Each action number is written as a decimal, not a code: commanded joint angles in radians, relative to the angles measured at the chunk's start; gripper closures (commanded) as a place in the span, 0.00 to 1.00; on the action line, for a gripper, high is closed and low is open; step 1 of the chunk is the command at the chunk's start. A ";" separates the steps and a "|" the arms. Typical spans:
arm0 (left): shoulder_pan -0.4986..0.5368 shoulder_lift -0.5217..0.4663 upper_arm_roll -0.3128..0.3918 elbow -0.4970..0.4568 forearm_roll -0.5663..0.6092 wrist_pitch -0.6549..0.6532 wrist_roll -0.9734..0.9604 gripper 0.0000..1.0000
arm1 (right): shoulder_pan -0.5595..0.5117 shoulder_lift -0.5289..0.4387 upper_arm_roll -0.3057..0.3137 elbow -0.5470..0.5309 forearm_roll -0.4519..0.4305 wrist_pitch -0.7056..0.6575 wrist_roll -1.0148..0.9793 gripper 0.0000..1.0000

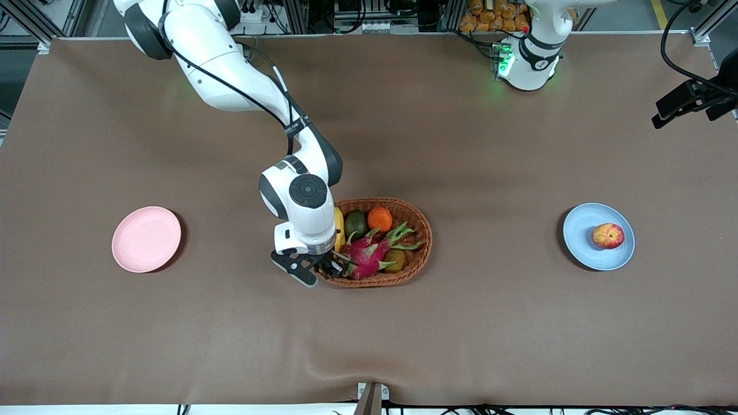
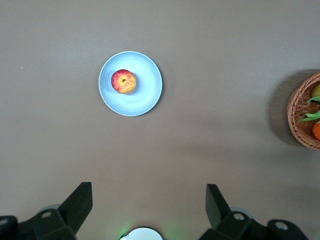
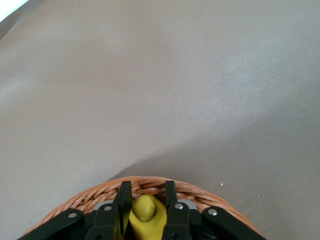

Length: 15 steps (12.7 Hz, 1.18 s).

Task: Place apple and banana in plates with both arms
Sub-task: 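Lower the right gripper onto the yellow banana and close it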

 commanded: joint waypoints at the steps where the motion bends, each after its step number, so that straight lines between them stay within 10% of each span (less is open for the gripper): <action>1: 0.012 0.004 -0.013 -0.004 0.021 0.006 0.005 0.00 | 0.011 0.020 -0.005 0.028 -0.034 -0.003 0.018 0.66; 6: 0.018 0.004 -0.011 -0.008 0.021 0.011 0.006 0.00 | 0.040 0.021 -0.005 0.028 -0.047 -0.003 0.018 0.72; 9: 0.032 0.001 -0.009 -0.008 0.020 0.011 0.012 0.00 | 0.040 0.021 -0.005 0.028 -0.049 -0.003 0.015 1.00; 15: 0.031 -0.008 -0.013 -0.011 0.020 0.009 0.012 0.00 | 0.046 0.004 -0.004 0.028 -0.119 -0.009 -0.016 1.00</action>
